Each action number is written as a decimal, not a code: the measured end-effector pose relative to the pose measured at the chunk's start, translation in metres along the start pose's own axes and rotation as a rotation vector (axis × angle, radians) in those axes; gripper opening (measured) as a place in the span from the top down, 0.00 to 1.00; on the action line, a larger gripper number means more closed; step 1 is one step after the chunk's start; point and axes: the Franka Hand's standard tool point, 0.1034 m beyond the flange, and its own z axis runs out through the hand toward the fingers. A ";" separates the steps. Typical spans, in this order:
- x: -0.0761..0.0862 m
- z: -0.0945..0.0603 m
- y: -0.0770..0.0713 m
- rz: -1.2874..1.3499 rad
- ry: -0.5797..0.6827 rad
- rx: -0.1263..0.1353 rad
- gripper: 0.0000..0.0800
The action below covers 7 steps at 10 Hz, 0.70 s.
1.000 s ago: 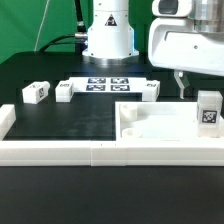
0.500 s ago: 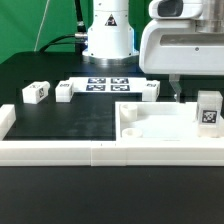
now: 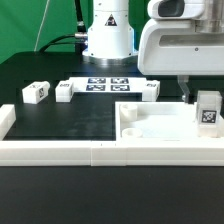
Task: Assemble one leg
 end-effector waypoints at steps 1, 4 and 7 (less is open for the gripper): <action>0.000 0.000 0.000 0.018 0.000 0.000 0.64; 0.000 0.000 -0.001 0.147 -0.001 0.001 0.63; -0.001 0.000 0.000 0.475 -0.008 0.005 0.63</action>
Offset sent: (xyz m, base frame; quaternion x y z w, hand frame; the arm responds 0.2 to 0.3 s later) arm 0.0016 -0.0025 -0.0040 -0.0046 -0.0062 0.0899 0.9959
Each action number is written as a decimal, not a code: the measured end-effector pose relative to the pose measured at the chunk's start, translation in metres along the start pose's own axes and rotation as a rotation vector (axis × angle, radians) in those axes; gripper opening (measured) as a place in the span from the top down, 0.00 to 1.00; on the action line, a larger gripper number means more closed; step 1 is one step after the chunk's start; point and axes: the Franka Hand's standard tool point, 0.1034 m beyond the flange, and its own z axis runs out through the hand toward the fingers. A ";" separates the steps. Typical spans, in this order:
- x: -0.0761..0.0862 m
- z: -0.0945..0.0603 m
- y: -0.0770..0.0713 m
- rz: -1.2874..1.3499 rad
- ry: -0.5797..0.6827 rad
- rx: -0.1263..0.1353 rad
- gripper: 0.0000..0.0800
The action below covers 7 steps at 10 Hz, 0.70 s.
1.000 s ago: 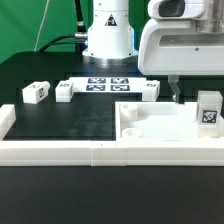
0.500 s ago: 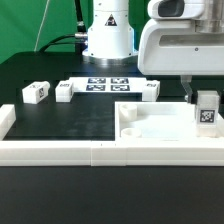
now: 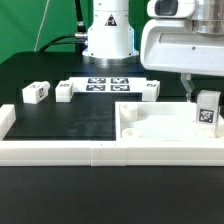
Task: Assemble one leg
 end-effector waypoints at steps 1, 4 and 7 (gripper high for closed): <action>0.000 0.000 0.001 0.124 -0.003 0.003 0.63; -0.001 0.001 0.001 0.463 -0.001 0.000 0.63; 0.000 0.000 0.003 0.817 -0.006 0.002 0.63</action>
Offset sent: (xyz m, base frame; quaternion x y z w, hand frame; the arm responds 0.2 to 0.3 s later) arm -0.0029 -0.0029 0.0014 -0.0103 0.0214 0.2975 0.9544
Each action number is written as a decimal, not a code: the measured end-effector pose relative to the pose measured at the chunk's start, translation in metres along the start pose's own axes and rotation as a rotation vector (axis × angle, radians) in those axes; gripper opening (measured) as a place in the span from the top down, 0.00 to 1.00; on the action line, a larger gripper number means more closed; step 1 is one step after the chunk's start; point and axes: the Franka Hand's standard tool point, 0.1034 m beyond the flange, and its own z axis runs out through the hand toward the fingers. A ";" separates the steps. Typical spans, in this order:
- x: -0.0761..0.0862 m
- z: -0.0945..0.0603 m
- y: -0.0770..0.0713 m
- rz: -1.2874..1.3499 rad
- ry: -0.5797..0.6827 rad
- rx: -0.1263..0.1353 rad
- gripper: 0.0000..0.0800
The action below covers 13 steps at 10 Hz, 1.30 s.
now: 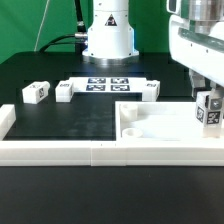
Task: Assemble one leg
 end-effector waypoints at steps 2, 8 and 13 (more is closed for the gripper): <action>-0.001 0.000 0.000 0.228 -0.012 0.001 0.63; -0.002 -0.001 0.001 0.461 0.008 0.005 0.63; -0.003 -0.001 0.001 0.415 0.010 0.005 0.44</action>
Offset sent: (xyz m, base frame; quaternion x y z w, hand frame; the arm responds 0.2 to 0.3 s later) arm -0.0038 0.0013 -0.0076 -0.0150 0.0234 0.2721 0.9619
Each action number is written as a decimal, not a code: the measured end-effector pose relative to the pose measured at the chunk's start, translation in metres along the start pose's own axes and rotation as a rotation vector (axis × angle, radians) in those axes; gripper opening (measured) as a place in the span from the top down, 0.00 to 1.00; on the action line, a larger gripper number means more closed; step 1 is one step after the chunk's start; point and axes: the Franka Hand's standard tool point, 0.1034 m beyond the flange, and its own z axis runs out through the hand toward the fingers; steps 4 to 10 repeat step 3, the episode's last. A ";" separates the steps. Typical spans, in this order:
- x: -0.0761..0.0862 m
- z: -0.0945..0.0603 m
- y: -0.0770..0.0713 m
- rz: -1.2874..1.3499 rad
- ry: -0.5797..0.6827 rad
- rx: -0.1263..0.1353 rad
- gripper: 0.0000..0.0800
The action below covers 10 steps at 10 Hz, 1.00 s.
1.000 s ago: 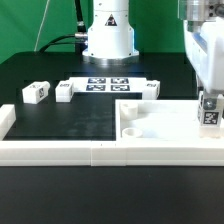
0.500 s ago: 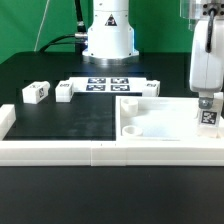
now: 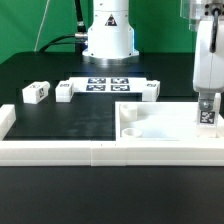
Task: Assemble one leg
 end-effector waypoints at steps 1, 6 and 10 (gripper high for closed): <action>0.000 0.000 0.000 -0.002 0.000 0.000 0.27; 0.000 0.000 0.000 -0.002 0.000 0.000 0.21; 0.000 0.000 0.000 -0.002 0.000 0.000 0.21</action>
Offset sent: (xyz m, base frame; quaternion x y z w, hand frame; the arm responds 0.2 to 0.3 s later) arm 0.0000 0.0000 0.0000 0.0000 0.0000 0.0000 1.0000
